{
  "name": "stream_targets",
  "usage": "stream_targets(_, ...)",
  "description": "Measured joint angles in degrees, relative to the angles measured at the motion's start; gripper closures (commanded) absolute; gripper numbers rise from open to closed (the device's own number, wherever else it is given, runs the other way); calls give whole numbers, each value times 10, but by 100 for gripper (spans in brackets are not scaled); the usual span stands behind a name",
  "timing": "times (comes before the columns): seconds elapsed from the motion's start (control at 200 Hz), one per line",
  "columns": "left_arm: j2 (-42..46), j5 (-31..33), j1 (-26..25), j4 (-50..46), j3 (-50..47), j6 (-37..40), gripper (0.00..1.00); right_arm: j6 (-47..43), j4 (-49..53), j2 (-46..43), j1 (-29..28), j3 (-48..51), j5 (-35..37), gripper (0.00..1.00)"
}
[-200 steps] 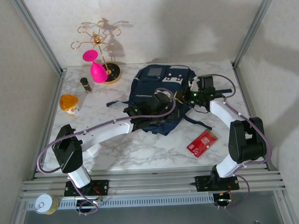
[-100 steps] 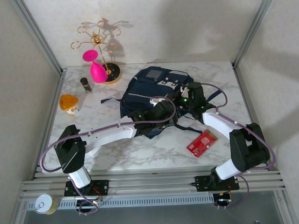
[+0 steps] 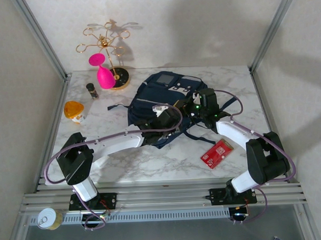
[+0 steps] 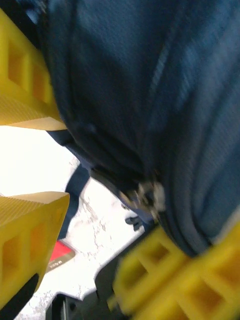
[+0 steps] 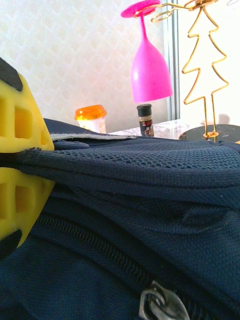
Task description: Pack books, pencil case, and school supplies into a backpack
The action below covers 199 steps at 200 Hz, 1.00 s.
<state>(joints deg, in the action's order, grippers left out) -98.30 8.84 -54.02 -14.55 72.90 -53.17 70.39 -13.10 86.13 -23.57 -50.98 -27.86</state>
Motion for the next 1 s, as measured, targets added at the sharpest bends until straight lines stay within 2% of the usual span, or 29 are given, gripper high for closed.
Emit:
stream_targets(0.13, -16, 2, 2, 7, 26, 9, 68, 3, -5, 0, 0, 0, 4, 100)
stream_targets(0.3, -25, 7, 6, 9, 30, 16, 78, 9, -12, 0, 0, 0, 8, 100)
stream_targets(0.4, -34, 16, 7, 7, 40, 19, 87, 10, -14, 0, 0, 0, 12, 100)
stream_targets(0.501, -39, 21, 9, 7, 43, 24, 92, 10, -18, 0, 0, 0, 13, 100)
stream_targets(0.561, -40, 26, 9, 6, 45, 26, 100, 10, -21, 0, 0, 0, 13, 100)
stream_targets(0.801, -39, 27, 9, 2, 46, 42, 100, -5, -15, 0, 0, -2, 13, 100)
stream_targets(0.996, 4, -9, 14, -20, 19, 60, 100, -29, 12, -3, 11, -8, -3, 100)
